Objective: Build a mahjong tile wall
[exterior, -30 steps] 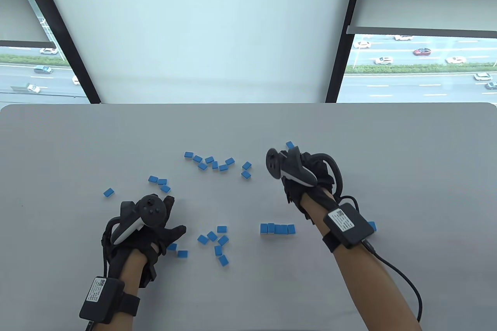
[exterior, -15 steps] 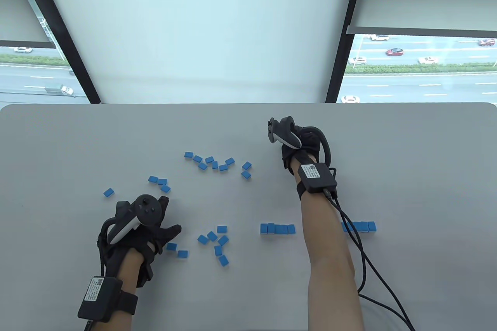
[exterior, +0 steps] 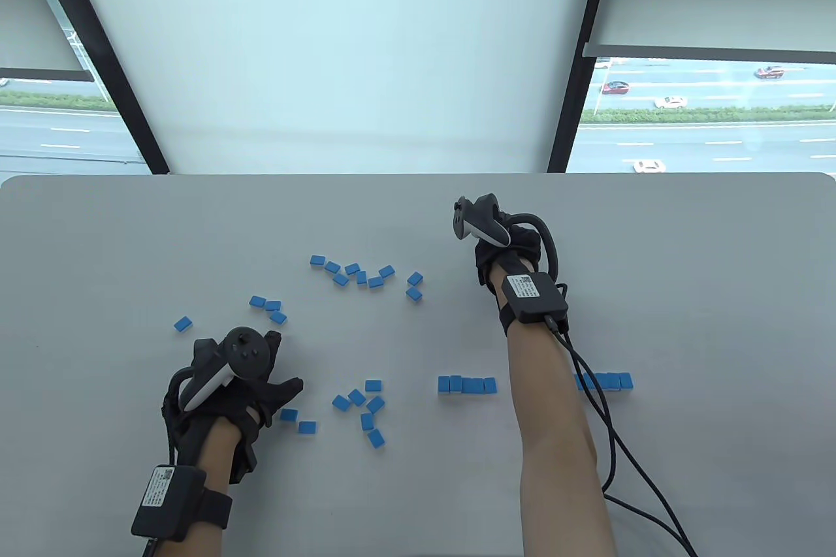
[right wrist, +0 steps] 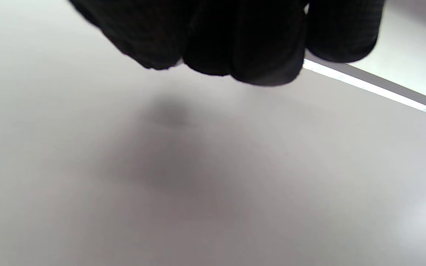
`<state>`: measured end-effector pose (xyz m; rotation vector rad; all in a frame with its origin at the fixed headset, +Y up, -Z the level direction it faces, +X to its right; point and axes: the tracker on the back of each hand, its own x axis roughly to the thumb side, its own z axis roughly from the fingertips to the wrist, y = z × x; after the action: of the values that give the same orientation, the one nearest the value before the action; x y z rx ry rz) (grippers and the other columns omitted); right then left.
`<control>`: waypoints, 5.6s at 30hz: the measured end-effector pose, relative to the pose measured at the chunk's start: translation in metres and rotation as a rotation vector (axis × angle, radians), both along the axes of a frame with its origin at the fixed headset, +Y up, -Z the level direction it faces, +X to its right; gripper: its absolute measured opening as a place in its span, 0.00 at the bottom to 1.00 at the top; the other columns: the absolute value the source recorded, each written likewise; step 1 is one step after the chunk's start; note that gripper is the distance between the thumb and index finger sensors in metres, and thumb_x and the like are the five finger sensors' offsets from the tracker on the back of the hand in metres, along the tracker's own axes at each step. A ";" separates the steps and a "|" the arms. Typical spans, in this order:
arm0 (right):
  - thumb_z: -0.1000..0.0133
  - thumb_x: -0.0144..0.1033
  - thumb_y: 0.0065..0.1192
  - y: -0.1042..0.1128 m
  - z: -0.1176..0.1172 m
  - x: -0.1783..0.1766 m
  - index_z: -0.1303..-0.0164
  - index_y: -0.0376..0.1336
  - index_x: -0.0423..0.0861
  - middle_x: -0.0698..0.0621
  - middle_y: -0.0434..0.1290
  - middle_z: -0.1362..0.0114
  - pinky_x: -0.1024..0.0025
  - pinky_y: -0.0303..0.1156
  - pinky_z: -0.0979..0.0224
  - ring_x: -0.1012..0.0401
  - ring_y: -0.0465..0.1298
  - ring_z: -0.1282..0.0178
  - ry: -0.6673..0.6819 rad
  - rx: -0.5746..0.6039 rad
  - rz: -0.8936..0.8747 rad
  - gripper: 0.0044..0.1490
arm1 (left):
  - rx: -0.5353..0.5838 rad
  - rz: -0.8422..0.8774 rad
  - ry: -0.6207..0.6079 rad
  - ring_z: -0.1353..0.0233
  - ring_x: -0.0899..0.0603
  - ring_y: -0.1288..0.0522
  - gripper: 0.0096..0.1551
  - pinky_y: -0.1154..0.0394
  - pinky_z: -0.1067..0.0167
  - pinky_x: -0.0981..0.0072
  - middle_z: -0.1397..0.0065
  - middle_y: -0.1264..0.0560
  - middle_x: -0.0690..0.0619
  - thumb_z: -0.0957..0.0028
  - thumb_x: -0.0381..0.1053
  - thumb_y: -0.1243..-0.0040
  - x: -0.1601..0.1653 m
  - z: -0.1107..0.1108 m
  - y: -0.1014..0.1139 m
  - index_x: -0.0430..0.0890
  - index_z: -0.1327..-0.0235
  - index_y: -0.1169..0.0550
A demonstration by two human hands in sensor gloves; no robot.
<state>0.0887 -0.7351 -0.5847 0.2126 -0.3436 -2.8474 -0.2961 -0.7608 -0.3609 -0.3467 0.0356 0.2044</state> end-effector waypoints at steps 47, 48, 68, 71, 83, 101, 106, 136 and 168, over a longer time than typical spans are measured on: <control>0.56 0.41 0.73 0.002 0.233 -0.015 0.36 0.65 0.47 0.50 0.75 0.45 0.50 0.76 0.48 0.54 0.80 0.59 0.425 0.141 -0.276 0.37 | -0.005 0.020 -0.046 0.18 0.28 0.54 0.55 0.56 0.31 0.21 0.14 0.54 0.45 0.58 0.77 0.46 0.013 0.003 0.005 0.58 0.19 0.48; 0.56 0.41 0.73 0.000 0.232 -0.016 0.36 0.65 0.46 0.50 0.75 0.45 0.50 0.76 0.48 0.54 0.80 0.59 0.424 0.133 -0.281 0.36 | -0.004 0.018 -0.047 0.18 0.28 0.54 0.55 0.57 0.31 0.21 0.14 0.54 0.45 0.58 0.77 0.46 0.013 0.003 0.005 0.59 0.19 0.48; 0.56 0.43 0.73 -0.008 0.233 -0.025 0.35 0.64 0.47 0.51 0.75 0.45 0.51 0.76 0.47 0.54 0.80 0.59 0.439 0.106 -0.260 0.38 | -0.002 0.021 -0.045 0.18 0.28 0.54 0.55 0.57 0.31 0.21 0.14 0.54 0.45 0.58 0.77 0.46 0.012 0.002 0.005 0.58 0.19 0.48; 0.56 0.45 0.73 -0.002 0.237 -0.028 0.34 0.62 0.47 0.51 0.74 0.44 0.51 0.76 0.47 0.54 0.79 0.59 0.452 0.130 -0.273 0.40 | -0.001 0.021 -0.044 0.18 0.28 0.54 0.55 0.56 0.31 0.21 0.14 0.54 0.45 0.58 0.77 0.46 0.012 0.003 0.005 0.58 0.19 0.48; 0.57 0.48 0.73 0.016 0.269 -0.086 0.34 0.64 0.52 0.51 0.73 0.34 0.50 0.75 0.40 0.52 0.80 0.52 0.671 0.231 -0.390 0.39 | -0.005 0.013 -0.039 0.18 0.28 0.54 0.55 0.57 0.31 0.21 0.14 0.54 0.45 0.58 0.77 0.46 0.012 0.003 0.006 0.58 0.19 0.48; 0.56 0.49 0.74 -0.020 0.286 -0.124 0.31 0.61 0.52 0.50 0.70 0.35 0.50 0.71 0.37 0.53 0.76 0.50 0.774 0.006 -0.353 0.42 | -0.017 -0.009 -0.040 0.18 0.28 0.54 0.55 0.57 0.31 0.21 0.14 0.54 0.45 0.58 0.77 0.46 0.014 0.003 0.005 0.58 0.19 0.48; 0.55 0.47 0.73 -0.020 0.288 -0.125 0.31 0.61 0.55 0.51 0.70 0.35 0.50 0.71 0.37 0.53 0.76 0.50 0.779 0.005 -0.353 0.41 | -0.017 -0.011 -0.038 0.18 0.28 0.54 0.55 0.57 0.32 0.21 0.14 0.54 0.43 0.58 0.77 0.46 0.015 0.003 0.005 0.58 0.19 0.48; 0.56 0.42 0.72 0.047 0.265 -0.043 0.36 0.64 0.47 0.50 0.73 0.42 0.50 0.74 0.44 0.54 0.78 0.57 0.610 0.342 -0.421 0.37 | -0.017 -0.003 -0.049 0.18 0.28 0.54 0.55 0.57 0.31 0.21 0.14 0.54 0.45 0.58 0.77 0.46 0.016 0.003 0.006 0.59 0.19 0.48; 0.56 0.43 0.73 0.002 0.232 -0.009 0.37 0.66 0.49 0.50 0.74 0.42 0.50 0.74 0.45 0.53 0.78 0.57 0.408 0.068 -0.195 0.36 | -0.020 0.004 -0.042 0.18 0.28 0.54 0.55 0.57 0.31 0.21 0.14 0.54 0.43 0.58 0.77 0.46 0.015 0.005 0.004 0.58 0.19 0.48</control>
<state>0.0797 -0.7335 -0.3532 -0.4073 -0.1892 -2.9966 -0.2815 -0.7566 -0.3563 -0.3712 -0.0040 0.2008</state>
